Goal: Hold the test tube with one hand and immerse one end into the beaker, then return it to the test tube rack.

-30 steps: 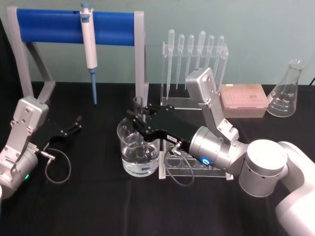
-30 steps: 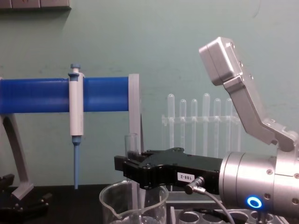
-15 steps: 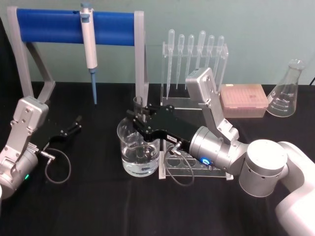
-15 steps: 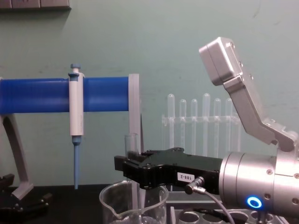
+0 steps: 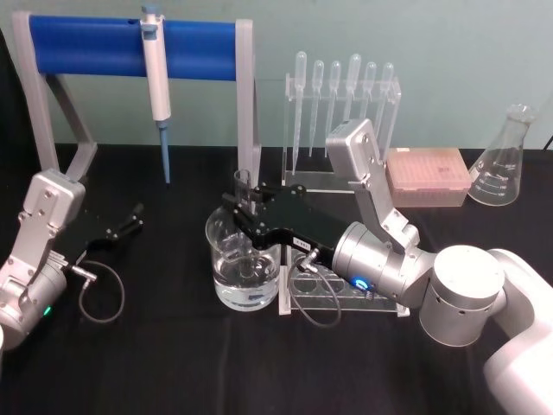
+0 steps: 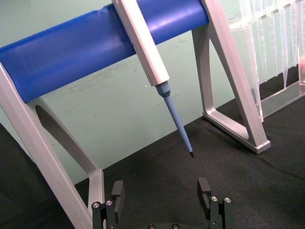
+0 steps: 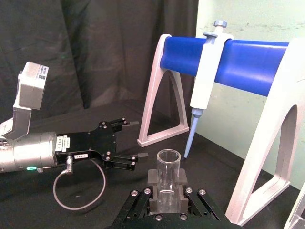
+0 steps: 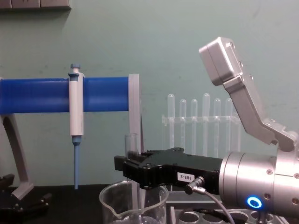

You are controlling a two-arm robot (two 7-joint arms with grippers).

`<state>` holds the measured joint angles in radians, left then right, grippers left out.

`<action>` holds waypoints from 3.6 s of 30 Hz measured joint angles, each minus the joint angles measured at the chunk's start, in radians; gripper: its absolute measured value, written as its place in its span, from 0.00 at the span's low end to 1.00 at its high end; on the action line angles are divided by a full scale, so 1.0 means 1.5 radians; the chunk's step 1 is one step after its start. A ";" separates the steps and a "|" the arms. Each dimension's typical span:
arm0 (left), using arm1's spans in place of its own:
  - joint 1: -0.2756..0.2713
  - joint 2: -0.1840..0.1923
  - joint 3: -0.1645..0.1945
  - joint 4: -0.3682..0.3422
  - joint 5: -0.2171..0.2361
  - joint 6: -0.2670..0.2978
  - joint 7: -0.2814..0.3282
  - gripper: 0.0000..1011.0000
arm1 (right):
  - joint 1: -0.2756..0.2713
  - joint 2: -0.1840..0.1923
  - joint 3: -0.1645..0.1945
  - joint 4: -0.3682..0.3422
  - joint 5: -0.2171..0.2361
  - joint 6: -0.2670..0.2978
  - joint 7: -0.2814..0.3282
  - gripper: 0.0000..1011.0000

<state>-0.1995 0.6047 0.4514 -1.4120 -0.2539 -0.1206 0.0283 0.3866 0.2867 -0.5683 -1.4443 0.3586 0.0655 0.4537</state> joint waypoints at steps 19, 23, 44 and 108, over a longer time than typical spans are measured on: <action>0.000 0.000 0.000 0.000 0.000 0.000 0.000 0.99 | 0.000 0.000 0.000 0.000 0.000 0.000 0.000 0.22; 0.000 0.000 0.000 0.000 0.000 0.000 0.000 0.99 | 0.000 0.000 0.000 0.000 0.000 0.000 0.000 0.22; 0.000 0.000 0.000 0.000 0.000 0.000 0.000 0.99 | 0.000 0.000 0.000 0.000 0.000 0.000 0.000 0.22; 0.000 0.000 0.000 0.000 0.000 0.000 0.000 0.99 | 0.000 0.000 0.000 0.000 0.000 0.000 0.000 0.22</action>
<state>-0.1995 0.6047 0.4514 -1.4120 -0.2539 -0.1205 0.0283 0.3866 0.2867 -0.5683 -1.4443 0.3586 0.0655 0.4537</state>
